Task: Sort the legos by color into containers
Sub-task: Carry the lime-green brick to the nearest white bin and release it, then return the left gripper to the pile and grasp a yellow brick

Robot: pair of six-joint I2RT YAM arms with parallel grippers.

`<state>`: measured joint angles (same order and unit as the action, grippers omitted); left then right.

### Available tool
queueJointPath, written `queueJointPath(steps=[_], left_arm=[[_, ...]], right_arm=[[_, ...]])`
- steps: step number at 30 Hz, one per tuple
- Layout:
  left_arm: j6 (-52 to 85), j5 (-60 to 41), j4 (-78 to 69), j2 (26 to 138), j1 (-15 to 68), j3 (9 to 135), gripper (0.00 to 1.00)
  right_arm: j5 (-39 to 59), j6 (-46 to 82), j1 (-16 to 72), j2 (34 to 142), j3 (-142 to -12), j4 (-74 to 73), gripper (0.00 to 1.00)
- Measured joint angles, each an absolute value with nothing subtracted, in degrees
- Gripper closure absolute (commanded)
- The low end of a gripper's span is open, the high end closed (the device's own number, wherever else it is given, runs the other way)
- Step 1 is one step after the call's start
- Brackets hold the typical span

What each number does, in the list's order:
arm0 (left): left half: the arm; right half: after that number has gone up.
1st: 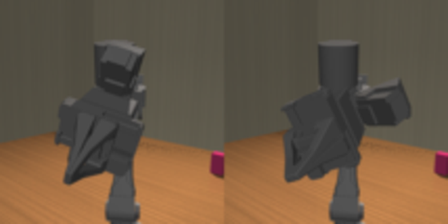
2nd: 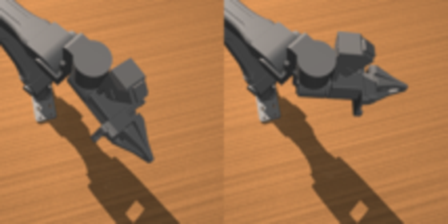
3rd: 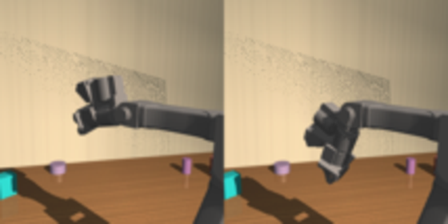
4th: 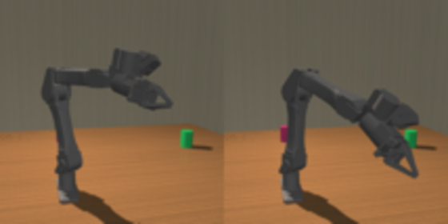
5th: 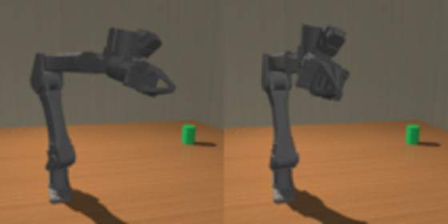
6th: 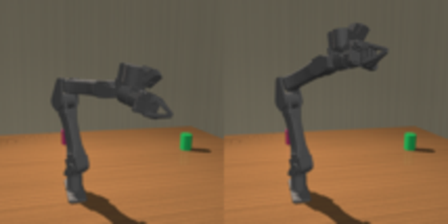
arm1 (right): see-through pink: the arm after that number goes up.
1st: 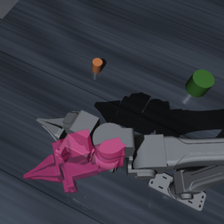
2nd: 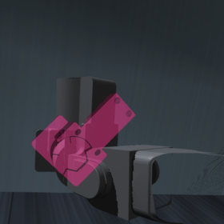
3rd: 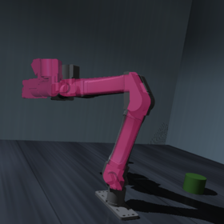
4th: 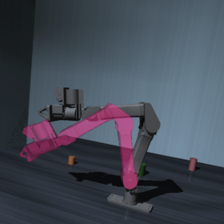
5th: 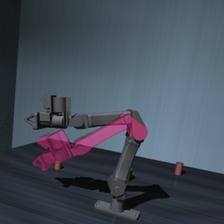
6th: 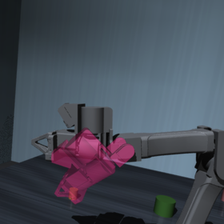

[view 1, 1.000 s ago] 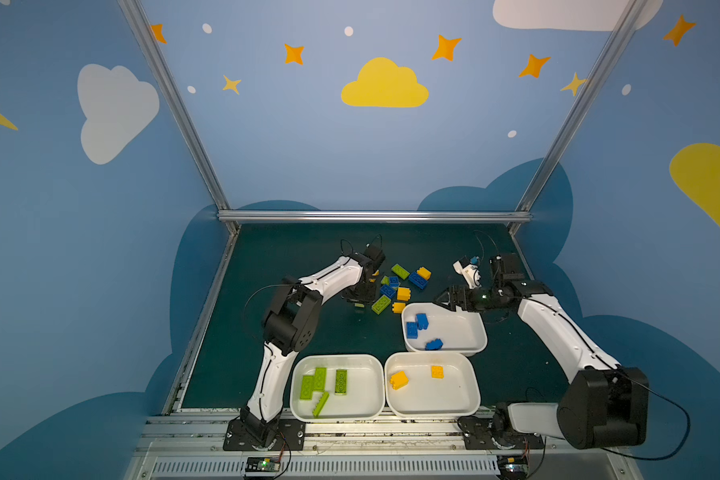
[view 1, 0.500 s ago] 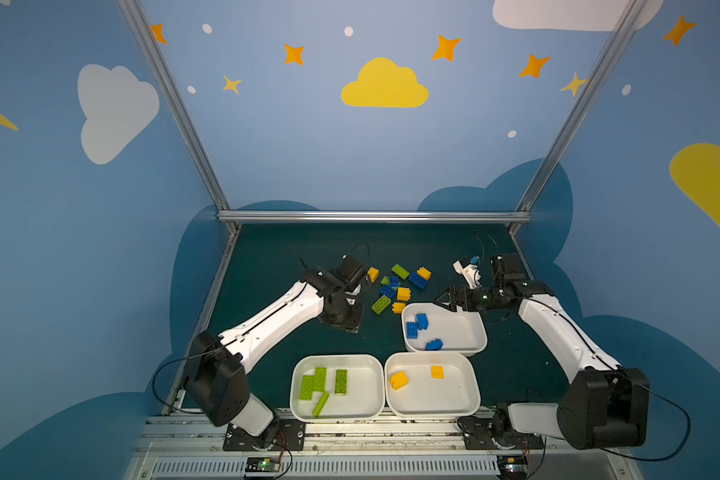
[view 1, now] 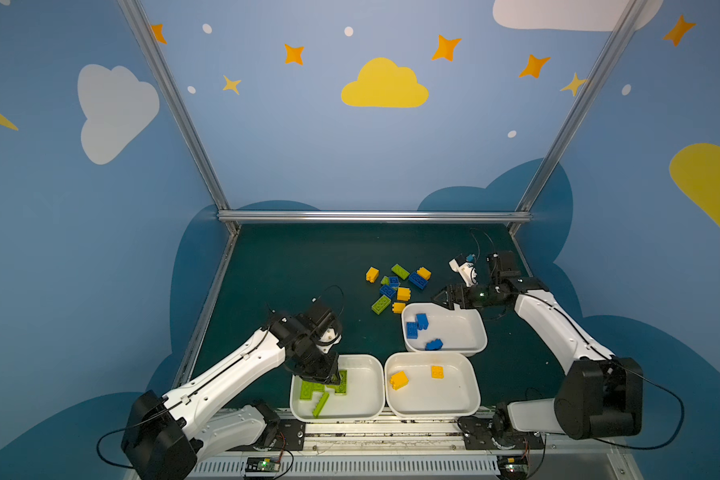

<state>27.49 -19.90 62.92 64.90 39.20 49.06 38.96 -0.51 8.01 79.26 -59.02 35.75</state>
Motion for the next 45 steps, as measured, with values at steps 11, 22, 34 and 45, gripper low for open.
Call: queueJointPath(steps=[11,22,34,45], left_arm=[[31.22,-20.43,61.84,67.02,39.11,50.35,0.35],[20.32,-18.55,56.21,83.11,34.79,67.48,0.28],[7.27,-7.38,42.85,107.24,34.39,83.11,0.27],[8.43,4.51,40.53,125.23,31.62,106.28,0.26]], right_arm=[[39.07,-1.32,8.27,79.7,-59.83,35.81,0.01],[38.63,-1.15,8.25,79.75,-60.05,35.79,0.01],[37.26,0.19,7.75,77.71,-58.81,34.94,0.01],[36.84,0.45,6.92,77.32,-58.15,34.81,0.02]])
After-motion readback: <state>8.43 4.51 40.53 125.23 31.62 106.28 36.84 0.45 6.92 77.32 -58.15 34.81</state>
